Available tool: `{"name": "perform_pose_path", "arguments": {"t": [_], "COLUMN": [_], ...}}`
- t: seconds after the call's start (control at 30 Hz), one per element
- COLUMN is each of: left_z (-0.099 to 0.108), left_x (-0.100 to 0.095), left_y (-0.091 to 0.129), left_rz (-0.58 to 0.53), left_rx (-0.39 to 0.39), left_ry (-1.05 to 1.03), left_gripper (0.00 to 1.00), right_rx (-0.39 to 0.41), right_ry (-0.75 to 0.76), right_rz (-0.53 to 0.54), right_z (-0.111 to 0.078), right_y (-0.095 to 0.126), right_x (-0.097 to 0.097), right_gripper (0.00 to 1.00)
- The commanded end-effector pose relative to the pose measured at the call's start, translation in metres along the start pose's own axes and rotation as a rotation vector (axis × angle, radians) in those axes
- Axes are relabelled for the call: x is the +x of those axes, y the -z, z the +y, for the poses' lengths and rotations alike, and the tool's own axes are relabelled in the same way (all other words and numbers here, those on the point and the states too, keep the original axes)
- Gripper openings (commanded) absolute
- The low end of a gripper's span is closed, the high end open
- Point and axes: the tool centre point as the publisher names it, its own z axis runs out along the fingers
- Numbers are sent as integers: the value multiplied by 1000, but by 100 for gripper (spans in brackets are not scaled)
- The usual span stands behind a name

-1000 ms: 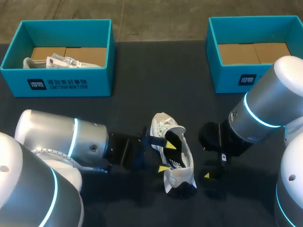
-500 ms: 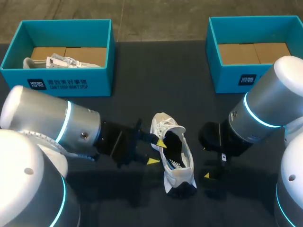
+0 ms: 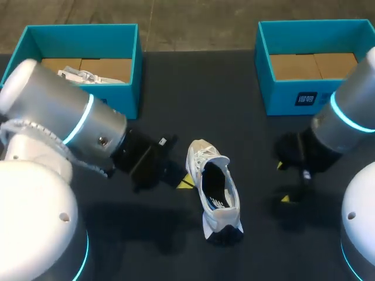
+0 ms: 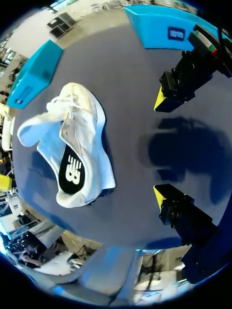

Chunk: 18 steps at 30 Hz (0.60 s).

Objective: Take the shoe out of the shoebox, open the shoe tongue, remove and reinsert the insole, then place the shoe into the shoebox

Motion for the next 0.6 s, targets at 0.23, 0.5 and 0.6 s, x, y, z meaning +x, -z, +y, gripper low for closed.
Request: {"name": "perform_pose_path", "arguments": {"t": [0.23,0.5,0.6], "left_z": [0,0,0], "left_x": [-5,-5,-11], "left_y": [6,6,3], "left_rz": [268,268,322], "left_rx": [1,1,8], "left_ry": [-4,-4,-66], "left_gripper": [0,0,0], "right_rx": [-70,-71,-38], "right_ry": [105,102,110], "right_rz": [-7,-4,2], "right_z": [-27,-30,-42], "right_y": [31,32,38], "right_x": [10,9,10], "right_gripper": [100,100,100]}}
